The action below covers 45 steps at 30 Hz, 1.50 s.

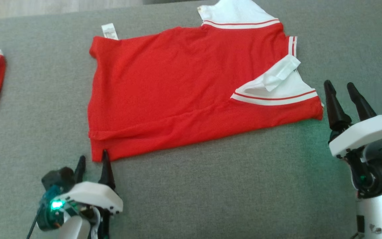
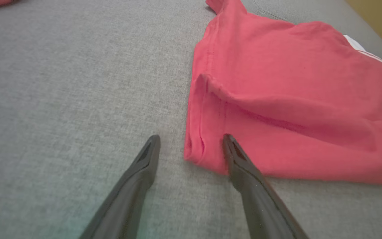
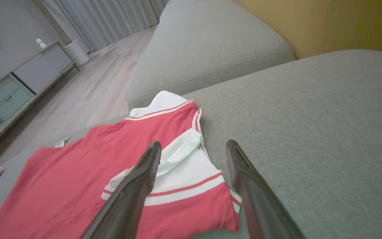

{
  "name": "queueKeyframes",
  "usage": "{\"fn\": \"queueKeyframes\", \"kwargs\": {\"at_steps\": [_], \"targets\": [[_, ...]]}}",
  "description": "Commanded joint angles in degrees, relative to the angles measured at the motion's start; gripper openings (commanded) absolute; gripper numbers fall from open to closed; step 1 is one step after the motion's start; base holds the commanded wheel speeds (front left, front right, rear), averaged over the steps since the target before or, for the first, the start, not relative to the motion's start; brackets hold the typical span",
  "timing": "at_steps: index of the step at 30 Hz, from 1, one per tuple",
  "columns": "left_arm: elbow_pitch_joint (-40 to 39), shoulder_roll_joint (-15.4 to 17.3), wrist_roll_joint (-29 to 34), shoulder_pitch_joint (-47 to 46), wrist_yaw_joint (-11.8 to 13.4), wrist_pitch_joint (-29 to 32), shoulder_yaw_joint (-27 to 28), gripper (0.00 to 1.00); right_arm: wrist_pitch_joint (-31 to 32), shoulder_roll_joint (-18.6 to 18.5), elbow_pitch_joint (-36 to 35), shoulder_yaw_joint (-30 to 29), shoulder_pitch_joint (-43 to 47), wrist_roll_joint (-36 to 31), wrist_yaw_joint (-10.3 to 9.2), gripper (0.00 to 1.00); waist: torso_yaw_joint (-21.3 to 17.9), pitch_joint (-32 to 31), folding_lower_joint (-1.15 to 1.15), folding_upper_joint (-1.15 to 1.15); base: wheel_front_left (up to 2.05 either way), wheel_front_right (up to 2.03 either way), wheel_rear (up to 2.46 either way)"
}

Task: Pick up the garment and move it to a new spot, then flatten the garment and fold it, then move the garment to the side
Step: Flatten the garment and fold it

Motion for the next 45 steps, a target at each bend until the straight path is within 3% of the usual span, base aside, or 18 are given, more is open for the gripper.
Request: {"fn": "queueKeyframes", "kwargs": {"at_steps": [1,8,9,10,11,12,17,26,31,32,33,34,35,39,45], "targets": [[-0.3,1.3,0.6,-2.9,0.8,0.0,1.7,1.0,0.0,0.4,-2.2,0.9,-0.6,-0.7,0.4,1.0,-0.5,0.8,0.01,0.0,0.0,0.0,0.0],[4.7,0.6,0.2,-6.2,-0.3,2.0,0.3,1.0,-0.6,1.2,0.5,0.9,-0.7,-3.7,0.4,1.0,-0.8,3.3,0.01,0.0,0.0,0.0,0.0],[5.5,0.5,-0.1,-6.3,-0.6,3.6,-0.3,0.74,-0.5,1.3,0.9,0.9,-0.8,-3.8,0.4,1.0,-0.8,3.5,0.01,0.0,0.0,0.0,0.0],[6.2,0.4,-0.4,-6.2,-1.0,5.2,-0.9,0.4,-0.5,1.4,1.2,0.9,-0.9,-3.9,0.4,1.0,-0.8,3.7,0.01,0.0,0.0,0.0,0.0],[6.6,0.4,-0.5,-6.1,-1.2,6.5,-1.5,0.28,-0.4,1.5,1.5,0.9,-0.9,-4.1,0.4,1.0,-0.7,3.8,0.01,0.0,0.0,0.0,0.0],[6.9,0.5,-0.4,-5.8,-1.3,7.3,-2.1,0.0,-0.2,1.6,1.8,0.8,-0.9,-4.3,0.4,1.0,-0.6,3.9,0.01,0.0,0.0,0.0,0.0],[6.1,0.4,-0.6,-3.8,-1.7,9.5,-3.7,0.0,1.1,1.8,2.8,-0.5,-0.7,-5.8,0.4,1.0,0.0,3.9,0.01,0.0,0.0,0.0,0.0],[4.5,1.4,0.0,-3.9,-1.0,6.2,-2.8,0.0,5.1,2.1,8.8,-3.0,-4.7,-13.6,0.4,1.0,0.8,3.9,0.01,0.0,0.0,0.0,0.0],[4.4,1.5,0.0,-4.5,-1.1,5.3,-2.9,0.0,6.3,2.2,15.2,0.4,-7.1,-17.8,0.4,1.0,1.3,4.2,0.01,0.0,0.0,0.0,0.0],[4.5,1.5,-0.1,-4.5,-1.2,5.2,-2.9,0.0,6.8,2.2,16.3,0.9,-7.3,-18.1,0.4,0.89,1.4,4.1,0.01,0.0,0.0,0.0,0.0],[4.5,1.5,-0.1,-4.5,-1.2,5.2,-2.9,0.0,6.8,2.2,16.3,0.9,-7.3,-18.1,0.4,0.89,1.4,4.1,0.01,0.0,0.0,0.0,0.0],[4.7,1.5,-0.1,-4.6,-1.4,5.0,-2.9,0.0,7.0,2.3,17.2,1.3,-7.5,-18.1,0.4,0.5,1.4,4.1,0.01,0.0,0.0,0.0,0.0],[4.9,1.5,-0.2,-4.6,-1.5,4.8,-3.0,0.0,6.7,2.3,17.6,1.7,-7.6,-17.9,0.4,0.0,1.4,4.0,0.01,0.0,0.0,0.0,0.0],[5.2,1.9,-0.3,-4.3,-1.8,3.6,-2.7,0.0,6.7,2.3,16.7,0.2,-6.0,-17.0,0.4,0.0,1.6,2.2,0.01,0.0,0.0,0.0,0.0],[1.6,4.8,-0.7,-1.0,-0.9,4.6,-1.5,0.0,9.5,2.3,5.1,-2.2,2.7,-14.2,0.4,0.0,1.0,-1.1,0.01,0.0,0.0,0.0,0.0]]}}
